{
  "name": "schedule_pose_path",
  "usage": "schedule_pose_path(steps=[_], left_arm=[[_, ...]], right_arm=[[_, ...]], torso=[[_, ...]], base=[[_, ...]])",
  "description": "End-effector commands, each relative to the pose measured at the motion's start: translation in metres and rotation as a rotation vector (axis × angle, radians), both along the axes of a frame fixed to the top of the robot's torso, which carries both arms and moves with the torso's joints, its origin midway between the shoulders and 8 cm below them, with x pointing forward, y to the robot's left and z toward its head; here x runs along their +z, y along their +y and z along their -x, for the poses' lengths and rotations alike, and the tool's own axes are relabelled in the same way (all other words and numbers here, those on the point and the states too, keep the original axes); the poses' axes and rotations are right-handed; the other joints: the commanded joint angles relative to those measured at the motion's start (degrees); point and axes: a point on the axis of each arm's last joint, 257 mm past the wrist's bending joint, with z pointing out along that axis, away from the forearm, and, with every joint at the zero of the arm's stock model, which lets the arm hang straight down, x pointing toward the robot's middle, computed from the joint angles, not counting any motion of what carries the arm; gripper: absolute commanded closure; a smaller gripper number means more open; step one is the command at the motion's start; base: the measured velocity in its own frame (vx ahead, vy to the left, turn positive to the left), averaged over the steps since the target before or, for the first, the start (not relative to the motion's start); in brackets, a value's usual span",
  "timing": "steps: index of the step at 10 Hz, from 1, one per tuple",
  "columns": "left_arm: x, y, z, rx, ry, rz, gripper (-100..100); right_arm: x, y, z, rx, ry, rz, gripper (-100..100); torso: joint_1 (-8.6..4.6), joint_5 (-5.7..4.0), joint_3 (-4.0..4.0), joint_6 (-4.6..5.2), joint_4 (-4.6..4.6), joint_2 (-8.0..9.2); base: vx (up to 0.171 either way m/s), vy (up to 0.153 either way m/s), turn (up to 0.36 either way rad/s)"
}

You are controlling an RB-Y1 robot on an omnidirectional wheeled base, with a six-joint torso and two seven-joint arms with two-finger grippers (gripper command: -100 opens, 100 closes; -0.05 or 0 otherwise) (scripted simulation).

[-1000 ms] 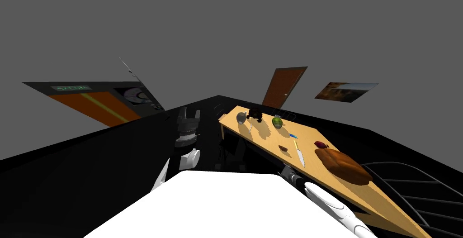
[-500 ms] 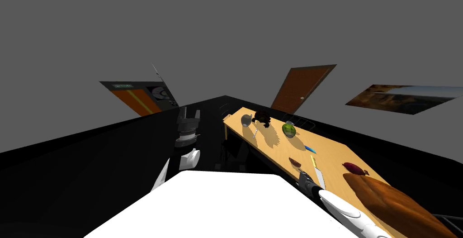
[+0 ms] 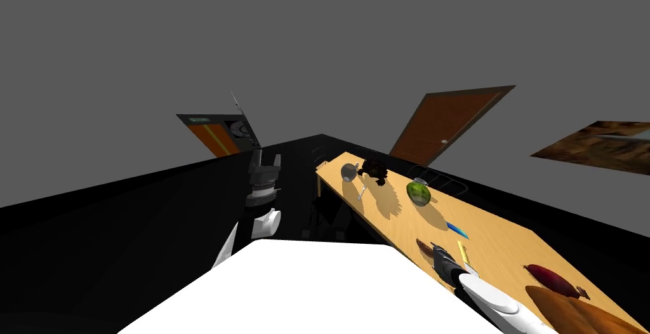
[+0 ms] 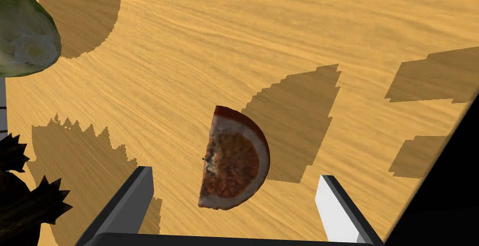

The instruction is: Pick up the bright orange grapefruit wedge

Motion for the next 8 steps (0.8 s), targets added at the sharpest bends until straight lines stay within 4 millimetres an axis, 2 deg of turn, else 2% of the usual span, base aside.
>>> schedule_pose_path(steps=[1,2,3,8], left_arm=[[0.0,0.0,0.0,0.0,0.0,0.0,0],[0.0,0.0,0.0,0.0,0.0,0.0,0],[0.0,0.0,0.0,0.0,0.0,0.0,0],[0.0,0.0,0.0,0.0,0.0,0.0,0]], right_arm=[[0.0,0.0,0.0,0.0,0.0,0.0,-100],[0.0,-0.001,0.0,0.002,0.002,0.002,0],[-0.002,0.004,0.002,-0.006,-0.003,0.002,-100],[-0.011,0.025,0.019,-0.056,-0.012,0.0,-100]], torso=[[0.0,0.0,0.0,0.0,0.0,0.0],[0.12,0.01,0.05,0.05,0.01,0.1],[0.26,0.04,0.11,0.05,0.04,0.2],[0.06,0.01,0.17,0.05,0.06,0.31]], base=[[0.033,-0.047,0.051],[0.006,-0.009,-0.006],[-0.006,-0.022,0.078],[-0.017,-0.067,0.114]])
